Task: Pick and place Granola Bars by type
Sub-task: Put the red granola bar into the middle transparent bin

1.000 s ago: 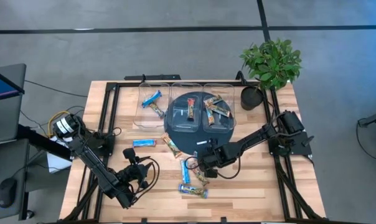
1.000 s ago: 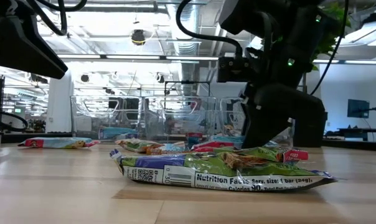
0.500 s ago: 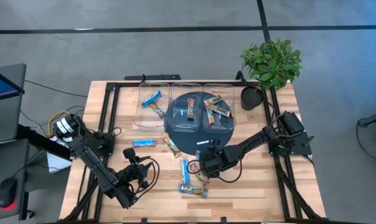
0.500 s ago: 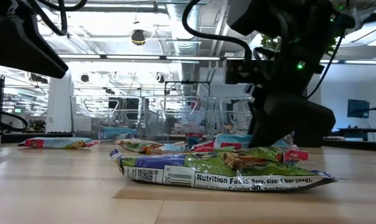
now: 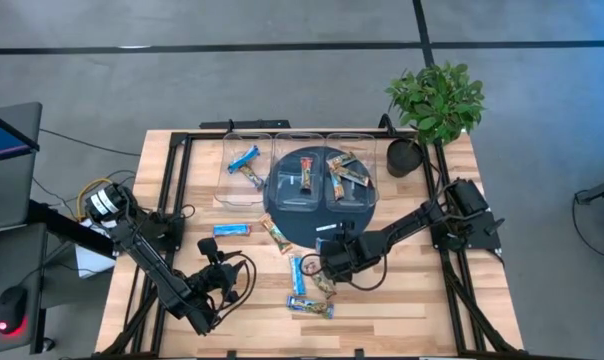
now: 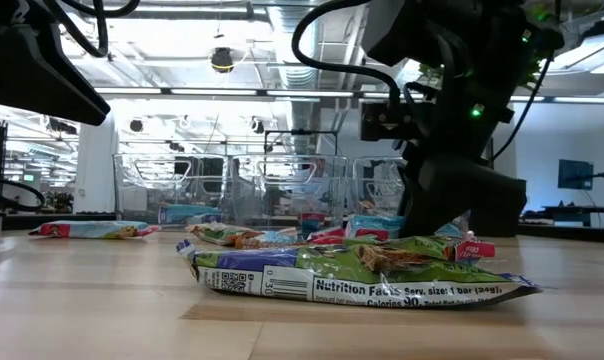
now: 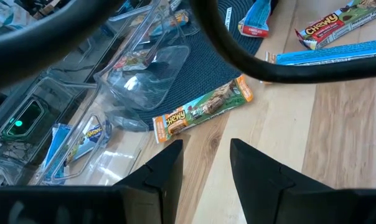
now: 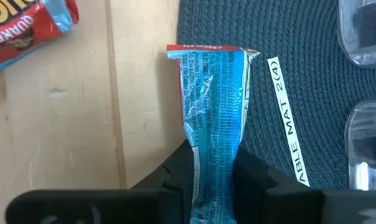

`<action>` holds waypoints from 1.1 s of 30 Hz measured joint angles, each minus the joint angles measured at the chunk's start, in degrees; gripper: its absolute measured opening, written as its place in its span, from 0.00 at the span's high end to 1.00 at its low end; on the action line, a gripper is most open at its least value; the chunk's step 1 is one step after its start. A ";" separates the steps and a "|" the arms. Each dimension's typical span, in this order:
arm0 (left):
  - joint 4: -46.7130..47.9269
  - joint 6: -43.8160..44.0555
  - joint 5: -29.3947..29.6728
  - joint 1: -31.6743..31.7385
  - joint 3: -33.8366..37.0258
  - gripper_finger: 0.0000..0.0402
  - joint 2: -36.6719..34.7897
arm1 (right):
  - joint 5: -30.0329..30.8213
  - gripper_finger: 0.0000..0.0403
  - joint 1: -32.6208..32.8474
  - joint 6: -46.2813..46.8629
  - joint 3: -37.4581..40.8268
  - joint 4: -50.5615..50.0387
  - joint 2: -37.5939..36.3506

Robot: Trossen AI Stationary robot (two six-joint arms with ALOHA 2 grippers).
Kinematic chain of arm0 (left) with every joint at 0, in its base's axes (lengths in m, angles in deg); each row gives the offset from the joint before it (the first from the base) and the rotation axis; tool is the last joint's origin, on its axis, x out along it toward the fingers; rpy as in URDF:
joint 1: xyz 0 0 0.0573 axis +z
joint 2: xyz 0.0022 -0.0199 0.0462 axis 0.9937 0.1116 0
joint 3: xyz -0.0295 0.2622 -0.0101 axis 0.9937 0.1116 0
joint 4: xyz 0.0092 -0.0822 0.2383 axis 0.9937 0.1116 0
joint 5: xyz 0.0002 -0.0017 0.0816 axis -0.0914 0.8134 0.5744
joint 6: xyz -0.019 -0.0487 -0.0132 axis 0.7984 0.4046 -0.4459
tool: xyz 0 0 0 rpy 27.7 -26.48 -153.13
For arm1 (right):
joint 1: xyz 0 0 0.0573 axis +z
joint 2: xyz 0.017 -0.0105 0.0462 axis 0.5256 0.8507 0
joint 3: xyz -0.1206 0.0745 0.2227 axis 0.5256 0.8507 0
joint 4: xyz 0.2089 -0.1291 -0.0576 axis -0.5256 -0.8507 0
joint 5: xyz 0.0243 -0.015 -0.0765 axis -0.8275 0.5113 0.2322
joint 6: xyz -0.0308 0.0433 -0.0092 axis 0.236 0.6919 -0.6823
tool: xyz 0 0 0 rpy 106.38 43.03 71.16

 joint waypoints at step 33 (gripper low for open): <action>-0.01 0.01 -0.04 0.00 0.00 0.68 0.00 | 3.43 0.83 1.86 -3.65 -21.81 -10.91 0.04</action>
